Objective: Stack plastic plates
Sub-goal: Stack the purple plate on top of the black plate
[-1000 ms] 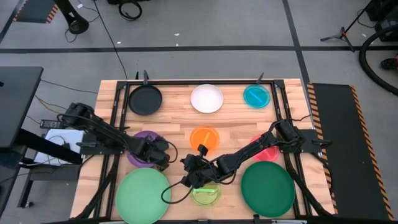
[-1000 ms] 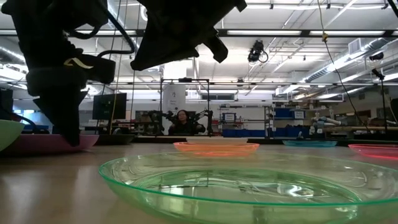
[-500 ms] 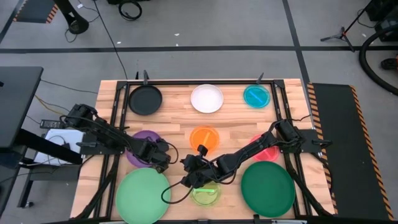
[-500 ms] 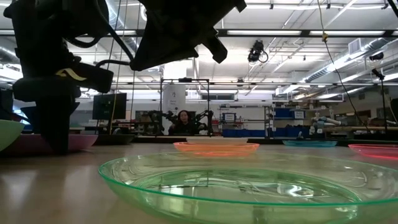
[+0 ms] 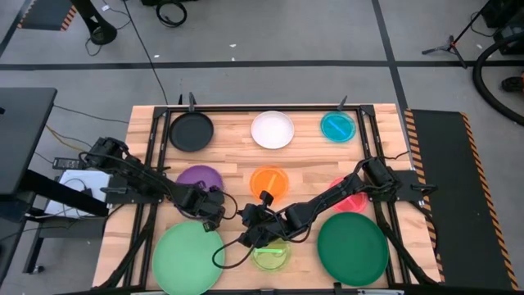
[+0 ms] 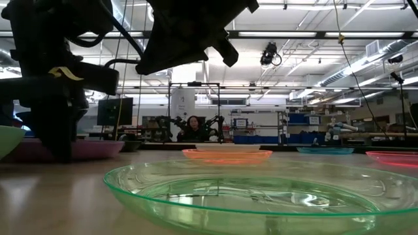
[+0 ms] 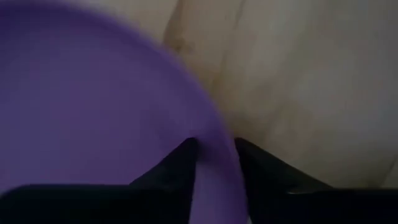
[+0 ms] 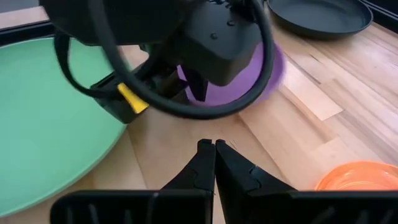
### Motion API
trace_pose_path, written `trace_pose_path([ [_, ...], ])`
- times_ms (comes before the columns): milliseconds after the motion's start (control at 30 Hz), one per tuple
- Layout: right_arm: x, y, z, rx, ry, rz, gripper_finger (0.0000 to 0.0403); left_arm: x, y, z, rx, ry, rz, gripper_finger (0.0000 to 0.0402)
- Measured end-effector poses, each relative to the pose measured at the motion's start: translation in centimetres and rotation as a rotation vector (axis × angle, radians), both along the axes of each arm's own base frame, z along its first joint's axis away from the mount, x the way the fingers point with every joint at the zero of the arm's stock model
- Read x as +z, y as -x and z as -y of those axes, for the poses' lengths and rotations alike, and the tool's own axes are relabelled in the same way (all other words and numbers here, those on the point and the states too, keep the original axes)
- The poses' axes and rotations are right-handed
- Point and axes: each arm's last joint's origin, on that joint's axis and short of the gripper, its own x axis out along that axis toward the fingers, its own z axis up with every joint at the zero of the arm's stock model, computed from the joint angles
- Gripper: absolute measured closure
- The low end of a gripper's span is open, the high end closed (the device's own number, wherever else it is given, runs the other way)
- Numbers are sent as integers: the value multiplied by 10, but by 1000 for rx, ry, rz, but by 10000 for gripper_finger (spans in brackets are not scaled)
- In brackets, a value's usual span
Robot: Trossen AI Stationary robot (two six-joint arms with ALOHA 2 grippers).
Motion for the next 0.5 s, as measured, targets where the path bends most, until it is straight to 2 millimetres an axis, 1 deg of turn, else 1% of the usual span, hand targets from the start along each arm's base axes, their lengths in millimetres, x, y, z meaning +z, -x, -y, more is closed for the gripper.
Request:
trace_pose_path([
  [100, 0, 1, -3, 30, -12, -10, 383, 0, 0, 0, -45, -14, -5, 326],
  [200, 2, 1, -7, 83, -28, -45, 383, 1, 0, -1, -67, -40, -10, 345],
  [300, 6, 1, -9, 122, -42, -76, 383, 3, -2, -1, -88, -48, -16, 350],
  [500, 16, 3, -16, 153, -16, -103, 383, 14, -6, 1, -103, -92, -21, 354],
])
